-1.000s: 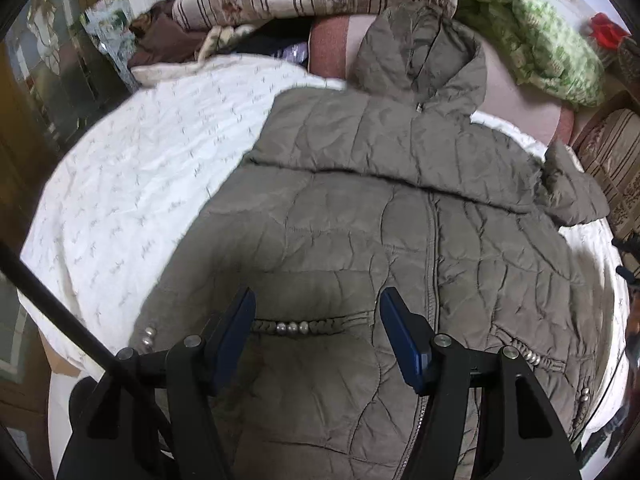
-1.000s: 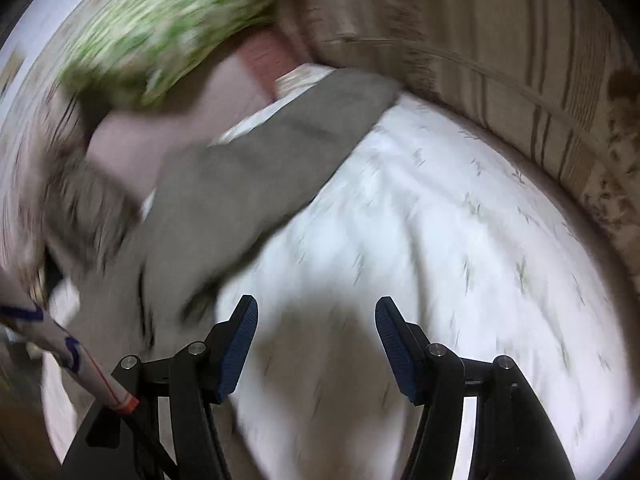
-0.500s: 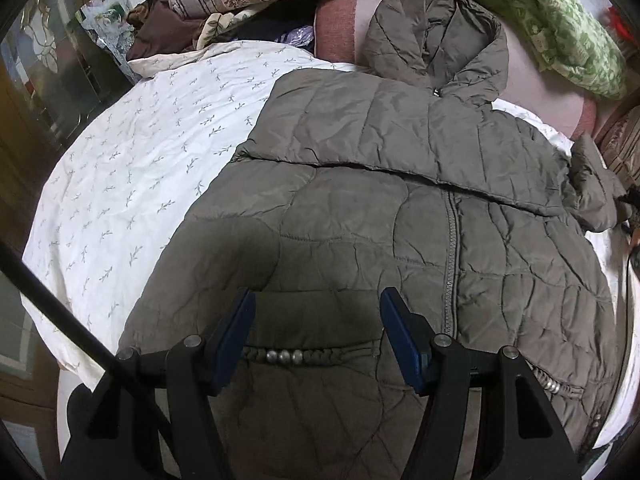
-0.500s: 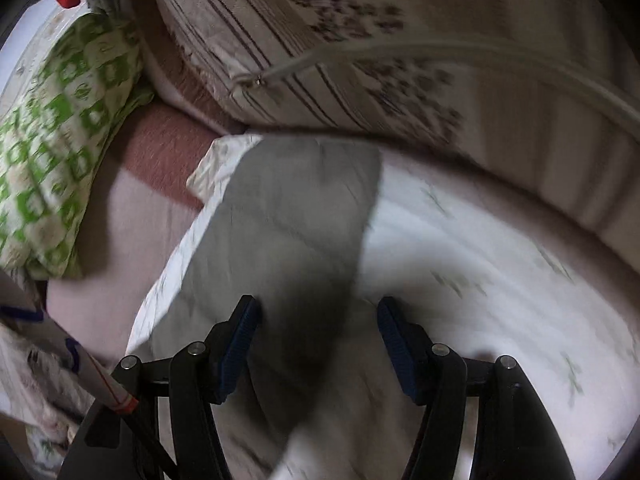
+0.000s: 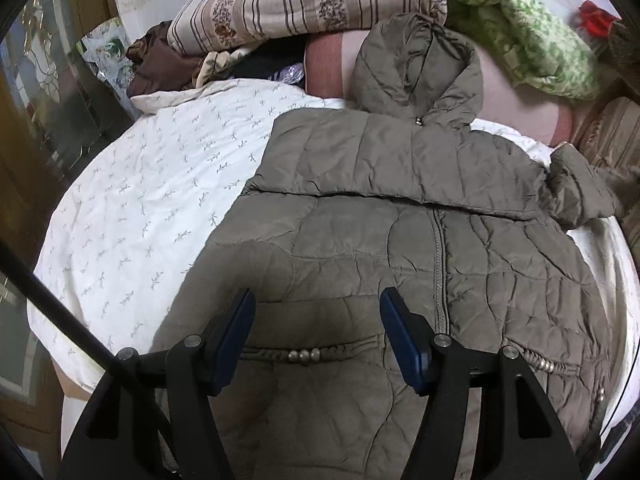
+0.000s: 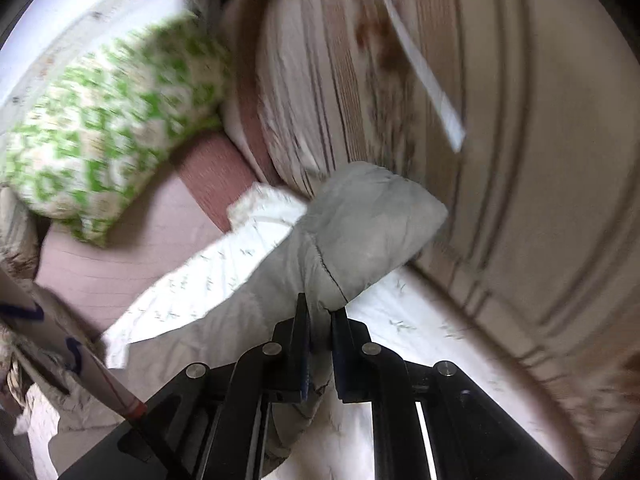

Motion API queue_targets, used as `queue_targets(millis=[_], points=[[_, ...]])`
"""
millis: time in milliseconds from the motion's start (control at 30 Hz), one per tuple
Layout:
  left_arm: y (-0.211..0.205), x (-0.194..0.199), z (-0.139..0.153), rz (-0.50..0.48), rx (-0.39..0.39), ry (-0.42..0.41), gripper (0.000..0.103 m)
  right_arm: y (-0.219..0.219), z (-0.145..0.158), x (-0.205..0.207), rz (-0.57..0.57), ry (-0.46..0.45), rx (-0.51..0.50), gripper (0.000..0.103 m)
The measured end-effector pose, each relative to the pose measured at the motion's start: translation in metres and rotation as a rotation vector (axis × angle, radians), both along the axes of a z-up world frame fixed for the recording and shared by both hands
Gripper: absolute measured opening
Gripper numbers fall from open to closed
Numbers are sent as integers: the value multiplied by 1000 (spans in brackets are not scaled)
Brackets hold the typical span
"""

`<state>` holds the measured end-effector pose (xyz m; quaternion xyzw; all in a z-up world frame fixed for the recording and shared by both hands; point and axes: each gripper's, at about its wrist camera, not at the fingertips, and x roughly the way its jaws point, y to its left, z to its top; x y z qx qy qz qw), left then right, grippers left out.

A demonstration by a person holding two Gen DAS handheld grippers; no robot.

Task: Fold large clothes

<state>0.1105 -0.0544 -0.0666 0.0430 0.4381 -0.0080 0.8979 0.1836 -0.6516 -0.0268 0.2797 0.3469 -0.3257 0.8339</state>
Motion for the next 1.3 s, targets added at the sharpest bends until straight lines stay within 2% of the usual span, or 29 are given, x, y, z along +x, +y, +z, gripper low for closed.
queue_targets(millis=[67, 200, 333, 433, 533, 633, 700, 800, 833, 867, 900, 933, 967, 1067, 1167, 1300], points=[[5, -4, 6, -7, 5, -19, 64, 25, 37, 2, 49, -16, -69, 10], [27, -12, 24, 12, 6, -80, 64, 85, 95, 5, 179, -78, -129, 10], [54, -19, 36, 51, -36, -120, 64, 161, 132, 14, 340, -151, -124, 10], [77, -27, 39, 97, -55, -137, 64, 220, 139, 23, 473, -180, -102, 10], [100, -34, 37, 140, -72, -130, 64, 286, 131, 35, 623, -189, -68, 10], [120, -39, 32, 179, -67, -132, 64, 344, 107, 49, 756, -161, -39, 10], [132, -39, 27, 206, -75, -124, 64, 381, 81, 63, 831, -117, -2, 10], [146, -37, 21, 231, -107, -100, 64, 427, 36, 79, 901, -37, 40, 16], [148, -35, 21, 233, -116, -94, 64, 441, 21, 83, 918, -14, 40, 26], [150, -32, 20, 236, -124, -90, 64, 454, 7, 85, 934, 10, 33, 44], [152, -31, 19, 236, -128, -88, 64, 464, -4, 86, 946, 34, 16, 55], [152, -30, 18, 232, -132, -86, 64, 475, -15, 86, 954, 63, -14, 76], [152, -29, 17, 227, -136, -84, 64, 483, -24, 81, 956, 90, -54, 81], [146, -22, 13, 209, -134, -71, 64, 488, -40, 75, 957, 140, -101, 81], [137, -11, 9, 173, -153, -49, 64, 465, -38, 52, 928, 99, -42, 81], [122, 6, 6, 118, -185, -31, 64, 429, -31, 17, 881, 71, -27, 81]])
